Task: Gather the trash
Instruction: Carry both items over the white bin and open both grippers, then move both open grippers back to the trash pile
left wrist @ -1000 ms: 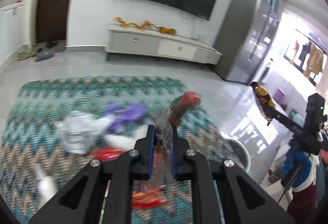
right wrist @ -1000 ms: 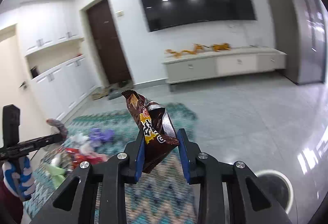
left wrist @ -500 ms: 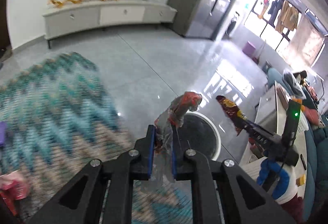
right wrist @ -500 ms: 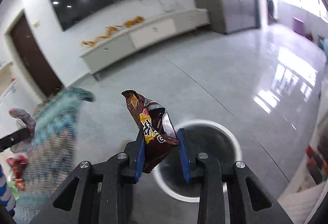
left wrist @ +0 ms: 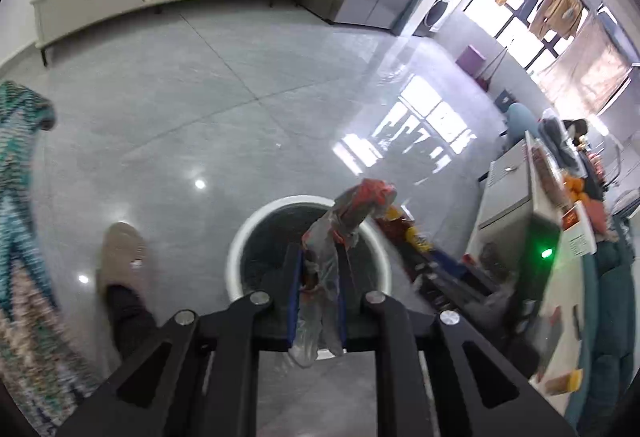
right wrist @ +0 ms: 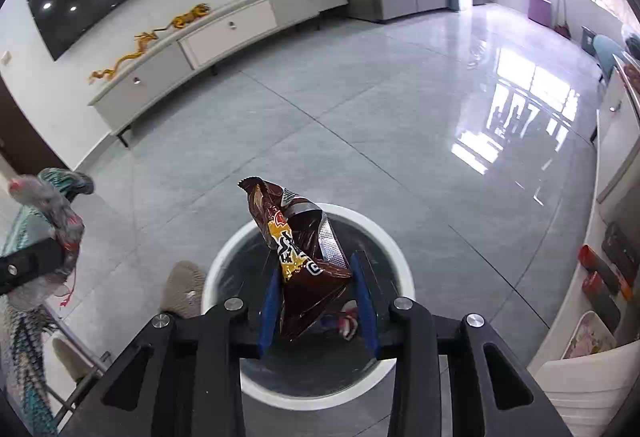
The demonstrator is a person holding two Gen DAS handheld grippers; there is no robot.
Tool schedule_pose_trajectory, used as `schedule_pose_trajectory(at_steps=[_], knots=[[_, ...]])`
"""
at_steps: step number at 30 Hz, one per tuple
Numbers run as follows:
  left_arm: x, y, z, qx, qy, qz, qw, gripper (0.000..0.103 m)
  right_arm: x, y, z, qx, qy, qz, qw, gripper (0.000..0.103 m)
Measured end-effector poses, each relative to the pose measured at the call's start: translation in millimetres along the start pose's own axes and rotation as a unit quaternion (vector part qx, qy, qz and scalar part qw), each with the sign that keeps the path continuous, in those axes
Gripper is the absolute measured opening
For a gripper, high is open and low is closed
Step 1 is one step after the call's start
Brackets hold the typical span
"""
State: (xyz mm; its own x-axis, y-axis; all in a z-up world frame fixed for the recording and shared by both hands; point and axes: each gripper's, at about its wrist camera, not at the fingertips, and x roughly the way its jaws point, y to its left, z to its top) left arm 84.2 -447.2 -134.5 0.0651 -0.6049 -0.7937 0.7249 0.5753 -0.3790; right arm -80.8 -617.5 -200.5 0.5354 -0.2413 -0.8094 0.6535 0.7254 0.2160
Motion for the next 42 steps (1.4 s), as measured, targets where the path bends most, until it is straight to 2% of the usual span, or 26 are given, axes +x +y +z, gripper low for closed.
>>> schedule_pose_trajectory(at_steps=[1, 2, 3, 4, 7, 12, 19, 22, 28, 33, 42], knots=[[1.0, -1.7, 1.9, -0.002, 0.000, -0.004, 1.0000, 0.031, 1.8, -4.0, 0.1, 0.003, 0.001, -0.004, 1.000, 0.039], [0.5, -3.6, 4.3, -0.007, -0.005, -0.009, 0.9999, 0.053, 3.8, -7.2, 0.4, 0.007, 0.003, -0.007, 1.000, 0.041], [-0.2, -6.3, 5.7, -0.010, -0.012, -0.012, 0.9998, 0.068, 5.4, -10.1, 0.8, 0.010, 0.005, -0.014, 1.000, 0.044], [-2.7, -7.5, 6.9, -0.013, -0.021, -0.016, 0.9996, 0.069, 6.7, -10.6, 2.6, 0.012, 0.005, -0.021, 1.000, 0.050], [-3.1, -11.1, 14.5, -0.016, -0.018, -0.027, 0.9993, 0.070, 4.8, -17.0, 4.1, 0.023, 0.001, -0.022, 0.999, 0.052], [-18.7, -11.8, 15.2, -0.033, -0.032, -0.025, 0.9987, 0.070, -4.7, -23.6, 5.4, 0.039, -0.010, -0.018, 0.999, 0.052], [-65.2, -7.5, 7.3, -0.023, -0.071, 0.035, 0.9966, 0.070, -40.1, -20.2, 8.7, 0.052, -0.052, -0.009, 0.997, 0.052], [-89.5, -5.4, 2.2, -0.020, -0.094, 0.046, 0.9944, 0.070, -64.9, -10.1, 13.8, 0.052, -0.080, 0.004, 0.995, 0.052], [-154.4, 1.2, -16.7, -0.013, -0.148, 0.063, 0.9869, 0.069, -119.6, 23.6, 21.9, 0.030, -0.136, 0.035, 0.990, 0.052], [-206.6, 14.9, -41.9, -0.003, -0.183, 0.086, 0.9793, 0.069, -153.2, 56.3, 21.8, 0.004, -0.163, 0.065, 0.984, 0.052], [-284.8, 83.3, -113.0, -0.046, -0.224, 0.144, 0.9627, 0.069, -194.7, 132.6, 11.5, -0.068, -0.184, 0.122, 0.973, 0.052]])
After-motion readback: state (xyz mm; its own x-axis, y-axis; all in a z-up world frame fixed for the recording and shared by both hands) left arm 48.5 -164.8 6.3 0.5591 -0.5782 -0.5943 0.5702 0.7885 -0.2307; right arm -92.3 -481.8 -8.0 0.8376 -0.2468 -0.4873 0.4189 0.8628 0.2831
